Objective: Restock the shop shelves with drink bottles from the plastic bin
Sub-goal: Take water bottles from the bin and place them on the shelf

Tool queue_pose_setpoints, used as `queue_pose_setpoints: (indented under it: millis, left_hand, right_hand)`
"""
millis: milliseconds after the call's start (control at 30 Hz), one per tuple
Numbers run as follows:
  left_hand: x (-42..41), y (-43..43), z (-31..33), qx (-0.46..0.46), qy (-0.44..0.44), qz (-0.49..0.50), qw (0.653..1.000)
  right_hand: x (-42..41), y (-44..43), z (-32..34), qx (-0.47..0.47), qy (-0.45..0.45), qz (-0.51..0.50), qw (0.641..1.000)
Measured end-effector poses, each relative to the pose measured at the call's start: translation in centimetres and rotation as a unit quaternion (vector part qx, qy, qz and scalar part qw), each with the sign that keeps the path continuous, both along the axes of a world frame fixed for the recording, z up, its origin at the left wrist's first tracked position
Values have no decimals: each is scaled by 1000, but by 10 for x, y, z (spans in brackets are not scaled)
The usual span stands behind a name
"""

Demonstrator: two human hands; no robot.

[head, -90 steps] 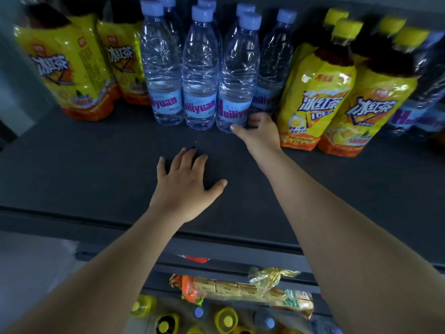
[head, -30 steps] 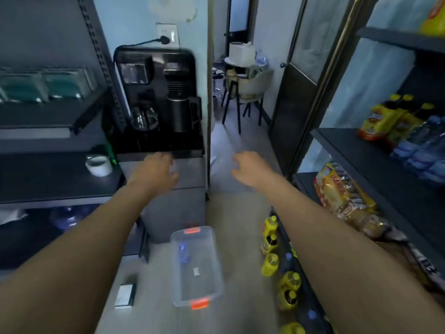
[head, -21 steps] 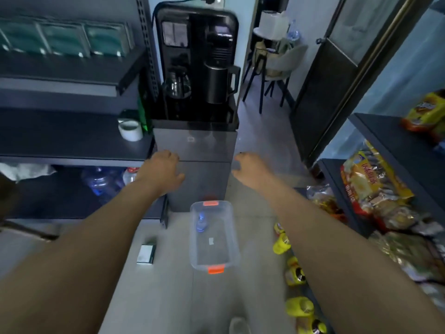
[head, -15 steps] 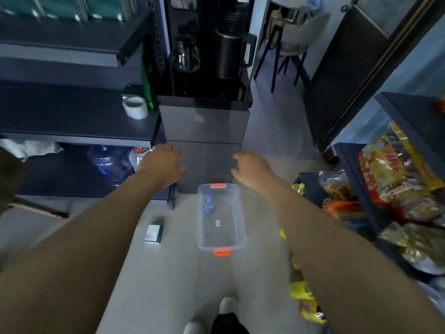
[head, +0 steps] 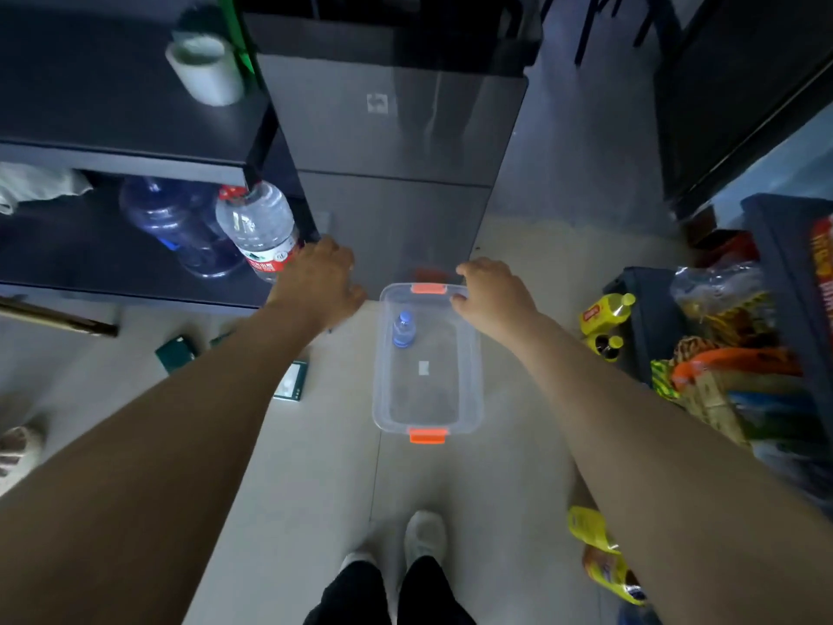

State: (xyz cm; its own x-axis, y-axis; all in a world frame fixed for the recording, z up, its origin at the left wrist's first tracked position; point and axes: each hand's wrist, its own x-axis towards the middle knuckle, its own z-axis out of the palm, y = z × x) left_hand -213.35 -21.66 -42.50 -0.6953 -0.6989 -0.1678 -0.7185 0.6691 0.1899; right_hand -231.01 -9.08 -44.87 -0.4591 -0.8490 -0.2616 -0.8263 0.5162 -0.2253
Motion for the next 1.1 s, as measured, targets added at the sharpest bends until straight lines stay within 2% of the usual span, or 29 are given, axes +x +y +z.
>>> queue_pose_setpoints:
  millis: [533,867,1100]
  left_hand:
    - [-31,-45,-259,-15,-30,-29,999]
    - [-59,-91,-409,-42,36,-47,997]
    - [-68,-108,-475,-72,62,-63,993]
  right_hand:
    - [-10,-47,-262,-18,-9,-19,1000]
    - [-32,-93,-429,-70,-32,-39,996]
    - [-49,-120,-502,-150,-82,-67,983]
